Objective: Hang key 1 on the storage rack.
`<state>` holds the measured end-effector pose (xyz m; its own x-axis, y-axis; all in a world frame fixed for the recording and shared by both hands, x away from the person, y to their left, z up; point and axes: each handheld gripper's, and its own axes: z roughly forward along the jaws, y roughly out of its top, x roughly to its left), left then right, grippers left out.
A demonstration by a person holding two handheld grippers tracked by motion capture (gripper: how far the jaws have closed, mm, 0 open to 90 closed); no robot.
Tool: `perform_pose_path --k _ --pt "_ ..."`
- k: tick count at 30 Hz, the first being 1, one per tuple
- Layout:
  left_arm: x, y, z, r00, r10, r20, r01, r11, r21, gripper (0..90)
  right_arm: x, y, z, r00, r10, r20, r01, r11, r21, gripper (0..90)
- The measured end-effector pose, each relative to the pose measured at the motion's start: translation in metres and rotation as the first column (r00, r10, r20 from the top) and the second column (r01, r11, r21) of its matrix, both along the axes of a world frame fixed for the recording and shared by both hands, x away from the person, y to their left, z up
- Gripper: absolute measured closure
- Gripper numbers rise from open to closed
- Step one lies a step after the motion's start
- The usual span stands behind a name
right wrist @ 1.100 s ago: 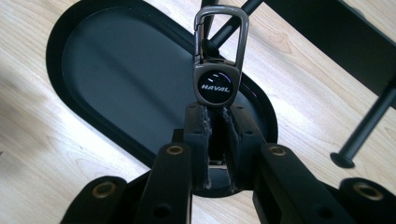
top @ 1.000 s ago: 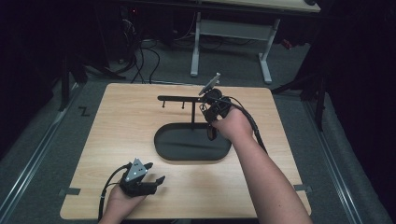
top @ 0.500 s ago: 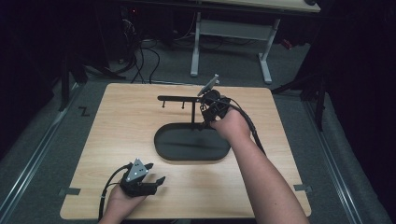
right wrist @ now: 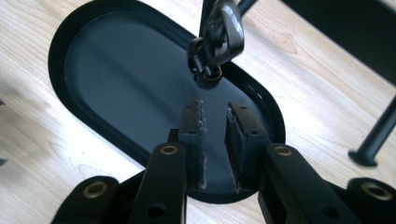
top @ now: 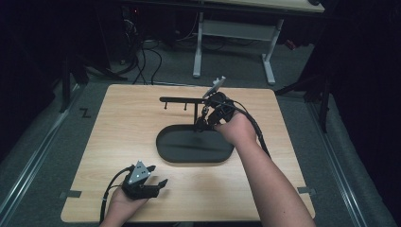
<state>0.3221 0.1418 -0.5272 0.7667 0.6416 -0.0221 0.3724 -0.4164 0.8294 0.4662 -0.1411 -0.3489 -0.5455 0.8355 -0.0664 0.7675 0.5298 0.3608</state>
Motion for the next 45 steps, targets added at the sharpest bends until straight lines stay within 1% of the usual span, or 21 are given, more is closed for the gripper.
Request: perform_pose_path --k 5,9,11,13,15,17,22,25,26,27,29,30,31,33,34,36,37,40,42,45 --pt "0.0 -0.001 0.0 1.0 -0.003 -0.002 0.003 1.0 0.006 29.6 -0.011 -0.008 -0.002 1.0 -0.005 -0.003 0.005 1.0 0.015 74.5" --pt "-0.001 -0.004 -0.001 1.0 -0.007 -0.001 0.007 0.9999 0.009 29.6 -0.023 -0.019 -0.005 0.9999 -0.006 -0.008 0.006 1.0 0.028 73.2" --pt "-0.001 -0.005 -0.002 0.9999 -0.012 -0.005 0.012 0.9998 0.018 29.6 -0.033 -0.026 -0.009 0.9999 -0.009 -0.012 0.01 0.999 0.031 71.9" --pt "-0.001 -0.006 -0.002 0.9999 -0.012 -0.003 0.012 0.9998 0.018 29.6 -0.035 -0.029 -0.01 1.0 -0.002 -0.01 0.002 1.0 0.028 71.7" --pt "-0.001 -0.006 -0.002 0.9998 -0.019 -0.012 0.019 0.9995 0.026 29.6 -0.041 -0.036 -0.011 0.9998 -0.014 -0.013 0.014 0.999 0.035 71.3" --pt "-0.001 -0.006 -0.002 0.9999 -0.016 -0.005 0.016 0.9996 0.023 29.6 -0.045 -0.042 -0.014 0.9996 -0.025 -0.015 0.025 0.999 0.043 70.9" --pt "-0.001 -0.006 -0.003 0.9998 -0.016 -0.007 0.017 0.9995 0.026 29.6 -0.058 -0.058 -0.024 0.9992 -0.038 -0.011 0.038 0.998 0.042 68.2" --pt "-0.001 -0.007 -0.003 0.9999 -0.016 -0.005 0.016 0.9995 0.027 29.6 -0.064 -0.072 -0.033 0.9981 -0.057 -0.02 0.058 0.997 0.043 66.5" --pt "-0.001 -0.007 -0.003 0.9999 -0.016 -0.005 0.016 0.9995 0.027 29.6 -0.067 -0.081 -0.04 0.9972 -0.071 -0.024 0.072 0.997 0.037 66.1" --pt "-0.001 -0.007 -0.003 0.9999 -0.016 -0.006 0.016 0.9995 0.028 29.6 -0.067 -0.081 -0.04 0.9972 -0.071 -0.024 0.072 0.997 0.037 66.1" --pt "-0.001 -0.007 -0.003 0.9999 -0.014 -0.007 0.014 0.9996 0.026 29.6 -0.069 -0.09 -0.048 0.9949 -0.093 -0.039 0.094 0.995 0.037 65.5" --pt "-0.001 -0.007 -0.003 0.9999 -0.014 -0.007 0.014 0.9995 0.027 29.6 -0.071 -0.099 -0.056 0.9931 -0.11 -0.042 0.111 0.993 0.036 64.3" --pt "-0.001 -0.007 -0.004 0.9999 -0.014 -0.008 0.014 0.9996 0.026 29.6 -0.071 -0.099 -0.056 0.9931 -0.11 -0.042 0.111 0.993 0.036 64.3" --pt "-0.002 -0.007 -0.003 0.9999 -0.014 -0.008 0.014 0.9995 0.028 29.7 -0.073 -0.107 -0.064 0.9918 -0.123 -0.034 0.124 0.992 0.029 63.4" --pt "-0.002 -0.007 -0.003 0.9999 -0.014 -0.007 0.014 0.9995 0.027 29.7 -0.073 -0.114 -0.07 0.9889 -0.143 -0.04 0.144 0.989 0.021 63.8" --pt "-0.003 -0.008 -0.002 0.9999 -0.016 -0.001 0.016 0.9995 0.027 29.8 -0.073 -0.122 -0.077 0.9862 -0.162 -0.034 0.162 0.987 0.013 65.8" --pt "-0.003 -0.008 -0.002 0.9999 -0.016 -0.001 0.016 0.9995 0.027 29.8 -0.073 -0.122 -0.077 0.9862 -0.162 -0.034 0.162 0.987 0.013 65.8" --pt "-0.003 -0.008 -0.001 0.9998 -0.02 0.002 0.02 0.9994 0.03 29.8 -0.071 -0.135 -0.087 0.9795 -0.2 -0.026 0.2 0.98 0.008 69.3" --pt "-0.003 -0.008 -0.001 0.9998 -0.02 0.004 0.019 0.9993 0.03 29.9 -0.068 -0.143 -0.093 0.9747 -0.222 -0.028 0.222 0.975 0.004 71.1" --pt "-0.003 -0.007 0.0 0.9998 -0.018 0.006 0.018 0.9994 0.029 30.0 -0.064 -0.152 -0.103 0.968 -0.248 -0.038 0.248 0.969 -0.011 76.9"
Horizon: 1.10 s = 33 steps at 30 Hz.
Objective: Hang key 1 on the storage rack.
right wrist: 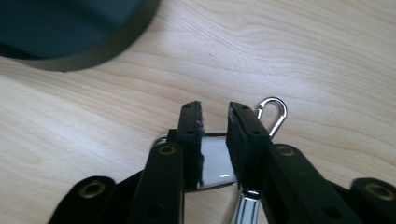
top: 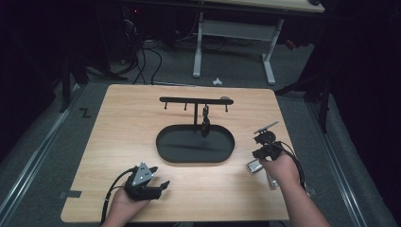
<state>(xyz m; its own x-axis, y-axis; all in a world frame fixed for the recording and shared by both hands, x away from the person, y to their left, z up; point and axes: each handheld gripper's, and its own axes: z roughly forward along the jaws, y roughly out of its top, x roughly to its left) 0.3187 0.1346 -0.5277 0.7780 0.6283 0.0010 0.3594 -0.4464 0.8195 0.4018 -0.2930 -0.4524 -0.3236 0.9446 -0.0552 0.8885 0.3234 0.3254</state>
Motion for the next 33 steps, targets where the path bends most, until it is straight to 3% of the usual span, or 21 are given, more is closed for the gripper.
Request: perform_pose_path --k 11,15,23,27,31,33 --pt "0.0 0.001 0.0 1.0 0.0 0.003 0.0 1.0 0.006 30.2 0.013 -0.016 -0.022 0.9962 -0.086 0.015 0.086 0.996 -0.002 87.1" --pt "0.0 0.001 0.0 1.0 0.0 0.003 0.0 1.0 0.007 30.2 0.011 -0.018 -0.029 0.9963 -0.083 -0.024 0.083 0.997 -0.003 90.0" --pt "0.0 0.0 0.0 1.0 -0.001 0.003 0.001 1.0 0.007 30.3 -0.006 -0.003 -0.038 0.9973 0.006 -0.073 -0.003 1.0 0.03 90.0" --pt "0.0 0.0 0.0 1.0 -0.003 0.003 0.003 1.0 0.01 30.3 -0.022 0.004 -0.039 0.9949 0.073 -0.069 -0.07 0.996 0.056 90.0" --pt "-0.001 -0.002 0.0 1.0 -0.007 0.004 0.007 0.9999 0.011 30.3 -0.037 0.011 -0.039 0.9919 0.104 -0.072 -0.098 0.992 0.084 89.6" --pt "-0.001 -0.002 0.0 1.0 -0.009 0.003 0.009 0.9999 0.014 30.3 -0.041 0.01 -0.034 0.9933 0.107 -0.044 -0.103 0.991 0.081 87.8"
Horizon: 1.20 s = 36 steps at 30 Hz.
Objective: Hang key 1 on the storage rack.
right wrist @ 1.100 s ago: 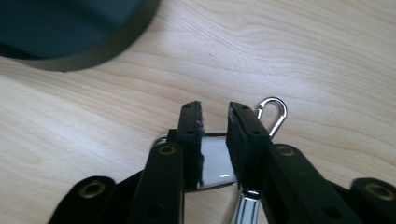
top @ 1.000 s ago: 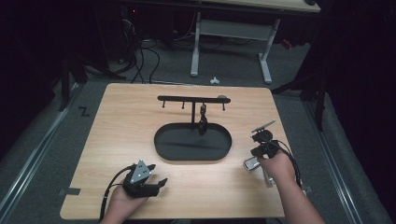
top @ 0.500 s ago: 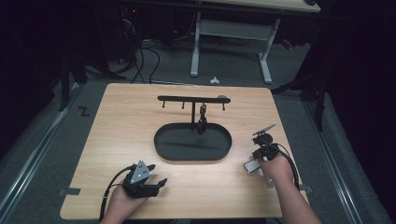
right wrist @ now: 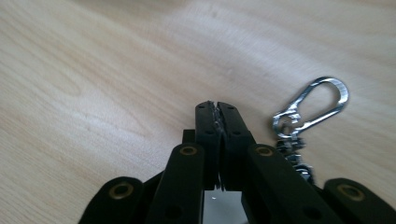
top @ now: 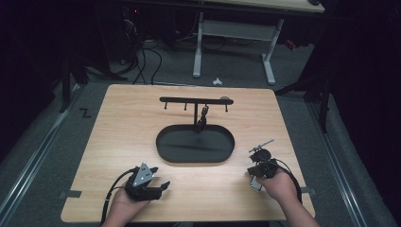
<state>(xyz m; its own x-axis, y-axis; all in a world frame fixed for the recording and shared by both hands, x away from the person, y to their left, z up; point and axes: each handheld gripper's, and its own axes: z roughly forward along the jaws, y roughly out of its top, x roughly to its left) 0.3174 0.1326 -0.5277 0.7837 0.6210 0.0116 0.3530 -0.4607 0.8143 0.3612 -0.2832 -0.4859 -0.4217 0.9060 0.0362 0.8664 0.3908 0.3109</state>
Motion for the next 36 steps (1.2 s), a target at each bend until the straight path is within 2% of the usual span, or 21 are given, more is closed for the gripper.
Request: perform_pose_path --k 2,4,6,8,13,15,18,21,23,27,36 --pt "0.0 0.0 0.0 1.0 0.0 0.001 0.0 1.0 0.0 30.4 0.001 -0.004 0.006 0.9992 -0.024 0.03 0.024 1.0 0.005 85.8" --pt "0.0 0.0 0.0 1.0 0.001 0.0 -0.001 1.0 0.001 30.4 0.006 -0.012 0.014 0.996 -0.071 0.054 0.071 0.997 0.003 82.3" --pt "0.0 0.0 0.0 1.0 0.002 0.001 -0.002 1.0 0.001 30.4 0.01 -0.017 0.016 0.9927 -0.101 0.066 0.102 0.995 -0.008 79.3" --pt "0.0 0.0 0.0 1.0 0.006 0.003 -0.006 1.0 -0.003 30.4 0.013 -0.021 0.015 0.9893 -0.13 0.067 0.131 0.991 -0.015 74.1" --pt "0.0 0.002 0.0 1.0 0.007 0.004 -0.007 1.0 -0.006 30.4 0.017 -0.019 0.002 0.9826 -0.183 0.031 0.183 0.983 -0.002 61.9" --pt "0.0 0.002 0.001 1.0 0.006 0.002 -0.006 1.0 -0.006 30.4 0.017 -0.018 -0.001 0.9803 -0.194 0.038 0.195 0.981 -0.013 58.9" --pt "0.001 0.002 0.001 1.0 0.008 0.004 -0.008 0.9999 -0.007 30.4 0.017 -0.019 -0.003 0.9771 -0.209 0.04 0.21 0.977 -0.024 58.9" --pt "0.001 0.003 0.001 1.0 0.007 0.002 -0.007 0.9999 -0.007 30.4 0.016 -0.02 -0.006 0.9795 -0.2 0.02 0.201 0.979 -0.043 60.3" --pt "0.001 0.003 0.001 1.0 0.008 0.002 -0.008 1.0 -0.006 30.4 0.014 -0.02 -0.008 0.9812 -0.189 0.036 0.191 0.981 -0.033 63.4" --pt "0.0 0.002 0.001 1.0 0.006 0.004 -0.006 1.0 -0.006 30.4 0.013 -0.018 -0.007 0.985 -0.169 0.036 0.17 0.985 -0.036 73.3" --pt "0.001 0.002 0.001 1.0 0.008 0.003 -0.008 1.0 -0.005 30.4 0.015 -0.017 -0.007 0.9874 -0.151 0.048 0.153 0.988 -0.033 74.8"
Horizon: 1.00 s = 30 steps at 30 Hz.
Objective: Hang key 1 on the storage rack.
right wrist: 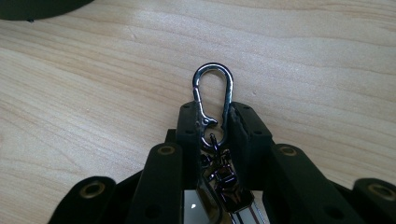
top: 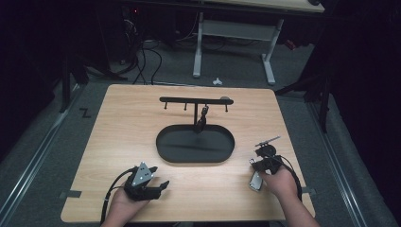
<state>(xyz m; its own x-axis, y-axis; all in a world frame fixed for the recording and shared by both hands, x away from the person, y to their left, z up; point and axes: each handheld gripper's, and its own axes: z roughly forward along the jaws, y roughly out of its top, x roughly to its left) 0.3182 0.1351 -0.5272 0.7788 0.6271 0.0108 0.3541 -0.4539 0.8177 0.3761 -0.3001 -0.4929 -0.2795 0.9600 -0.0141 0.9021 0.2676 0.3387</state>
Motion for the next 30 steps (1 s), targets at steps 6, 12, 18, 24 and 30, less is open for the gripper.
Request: perform_pose_path --k 6,12,18,24,30 --pt "0.0 0.0 0.0 1.0 -0.001 -0.001 0.001 1.0 0.003 30.5 -0.001 0.002 0.001 0.9998 0.012 0.013 -0.012 1.0 -0.027 74.9" --pt "0.0 0.0 0.0 1.0 -0.001 0.0 0.001 1.0 0.003 30.5 -0.001 0.001 0.003 0.9997 0.012 0.019 -0.012 1.0 -0.008 75.1" --pt "0.0 0.0 0.0 1.0 -0.001 -0.001 0.001 1.0 0.002 30.6 -0.003 -0.002 0.009 0.999 0.006 0.044 -0.007 1.0 0.013 75.3" --pt "0.0 -0.001 0.0 1.0 -0.001 0.0 0.001 1.0 0.003 30.6 -0.004 0.0 0.017 0.9985 0.018 0.052 -0.019 1.0 0.017 75.3" --pt "0.0 -0.001 0.0 1.0 -0.002 0.001 0.002 1.0 0.002 30.6 -0.006 0.003 0.025 0.9977 0.041 0.053 -0.043 0.999 0.02 75.3"
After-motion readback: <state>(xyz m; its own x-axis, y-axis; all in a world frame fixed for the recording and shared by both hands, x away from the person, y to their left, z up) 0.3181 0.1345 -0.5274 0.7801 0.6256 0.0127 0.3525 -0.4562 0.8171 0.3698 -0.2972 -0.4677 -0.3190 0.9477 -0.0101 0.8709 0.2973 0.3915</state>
